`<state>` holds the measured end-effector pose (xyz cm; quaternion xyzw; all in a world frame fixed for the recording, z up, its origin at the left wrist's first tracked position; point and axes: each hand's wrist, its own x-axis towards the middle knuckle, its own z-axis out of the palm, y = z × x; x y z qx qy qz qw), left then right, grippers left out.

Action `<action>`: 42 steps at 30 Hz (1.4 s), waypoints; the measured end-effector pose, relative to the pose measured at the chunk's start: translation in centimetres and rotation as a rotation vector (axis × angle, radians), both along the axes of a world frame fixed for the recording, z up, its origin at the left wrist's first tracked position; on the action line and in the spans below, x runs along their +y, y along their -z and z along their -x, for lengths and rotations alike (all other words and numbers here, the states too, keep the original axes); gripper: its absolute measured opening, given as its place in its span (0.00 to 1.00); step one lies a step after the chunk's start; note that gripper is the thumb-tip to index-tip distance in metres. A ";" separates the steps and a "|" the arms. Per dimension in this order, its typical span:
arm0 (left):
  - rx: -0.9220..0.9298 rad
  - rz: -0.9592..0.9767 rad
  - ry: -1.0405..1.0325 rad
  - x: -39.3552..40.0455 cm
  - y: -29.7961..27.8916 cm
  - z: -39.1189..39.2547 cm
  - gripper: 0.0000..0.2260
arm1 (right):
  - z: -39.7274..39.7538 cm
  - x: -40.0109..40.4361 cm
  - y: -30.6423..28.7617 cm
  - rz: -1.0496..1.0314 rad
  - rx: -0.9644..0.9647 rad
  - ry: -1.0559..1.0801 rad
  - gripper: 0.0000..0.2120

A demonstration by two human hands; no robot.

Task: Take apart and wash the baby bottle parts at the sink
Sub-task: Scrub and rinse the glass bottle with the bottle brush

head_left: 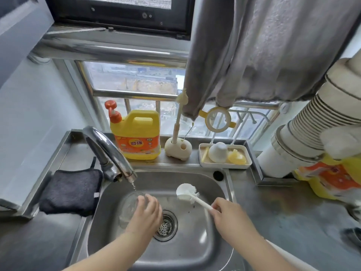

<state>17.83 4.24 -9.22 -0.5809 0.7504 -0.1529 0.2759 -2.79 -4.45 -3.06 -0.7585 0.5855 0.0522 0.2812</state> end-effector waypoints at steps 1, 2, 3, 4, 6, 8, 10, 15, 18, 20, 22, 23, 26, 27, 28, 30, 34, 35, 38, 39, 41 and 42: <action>-0.030 -0.125 0.001 -0.2 0.2 0.5 0.20 | 0.2 0.0 0.1 -0.004 0.010 0.002 0.06; -0.023 -0.224 -0.038 -0.3 -0.1 1.2 0.20 | 0.4 0.0 0.2 -0.005 0.015 0.007 0.06; -0.024 -0.247 -0.032 -0.6 -0.1 1.7 0.20 | 0.7 0.0 0.2 -0.001 0.006 0.017 0.06; -0.025 -0.250 -0.010 -0.8 0.0 2.2 0.20 | 0.9 0.0 0.3 0.004 -0.013 0.030 0.06; -0.005 -0.246 0.035 -1.3 0.1 2.7 0.21 | 1.4 -0.1 0.5 -0.003 -0.028 0.050 0.05; 0.018 -0.214 0.047 -2.1 0.2 3.2 0.23 | 2.1 -0.1 0.7 -0.022 -0.024 0.079 0.05; 0.037 -0.036 0.102 -3.2 -0.3 3.7 0.24 | 3.0 -0.3 1.1 -0.033 -0.054 0.129 0.05; 0.092 0.029 0.183 -6.9 -1.6 4.9 0.32 | 5.2 -1.0 1.5 -0.038 -0.121 0.261 0.05; 0.134 0.135 0.279 -10.2 -2.0 6.1 0.29 | 6.7 -1.6 1.5 -0.018 -0.182 0.369 0.09; 0.085 0.261 0.332 -13.3 -2.2 7.2 0.24 | 7.8 -2.1 1.1 0.003 -0.227 0.449 0.09; 0.083 0.348 0.365 -16.7 -2.6 8.4 0.17 | 8.8 -2.7 0.5 0.011 -0.252 0.486 0.09; 0.078 0.368 0.377 -18.4 -2.6 9.1 0.14 | 9.4 -3.0 0.3 0.008 -0.268 0.494 0.08; 0.046 0.419 0.448 -22.7 -3.2 10.9 0.15 | 10.5 -4.0 0.0 0.001 -0.298 0.523 0.07; 0.026 0.425 0.480 -23.7 -3.3 11.4 0.16 | 10.8 -4.3 0.0 -0.004 -0.304 0.535 0.06; 0.002 0.430 0.505 -24.7 -3.5 11.8 0.18 | 11.1 -4.7 0.1 -0.014 -0.306 0.542 0.06; -0.058 0.410 0.532 -26.3 -3.7 12.4 0.24 | 11.5 -5.4 0.4 -0.046 -0.283 0.537 0.06; -0.225 0.418 0.613 -28.6 -3.5 13.8 0.29 | 12.5 -6.6 0.7 -0.087 -0.202 0.509 0.10; -0.260 0.412 0.642 -28.9 -3.4 14.1 0.30 | 12.9 -6.8 0.8 -0.091 -0.191 0.513 0.11; -0.323 0.376 0.672 -29.2 -3.2 14.9 0.30 | 14.1 -7.1 1.1 -0.091 -0.256 0.599 0.13; -0.352 0.361 0.687 -29.3 -2.9 15.1 0.29 | 14.5 -7.0 1.1 -0.088 -0.299 0.627 0.13; -0.382 0.356 0.718 -29.4 -2.5 15.5 0.30 | 15.0 -6.8 1.3 -0.067 -0.370 0.644 0.14; -0.377 0.360 0.718 -29.4 -2.4 15.6 0.30 | 15.2 -6.6 1.4 -0.061 -0.401 0.640 0.14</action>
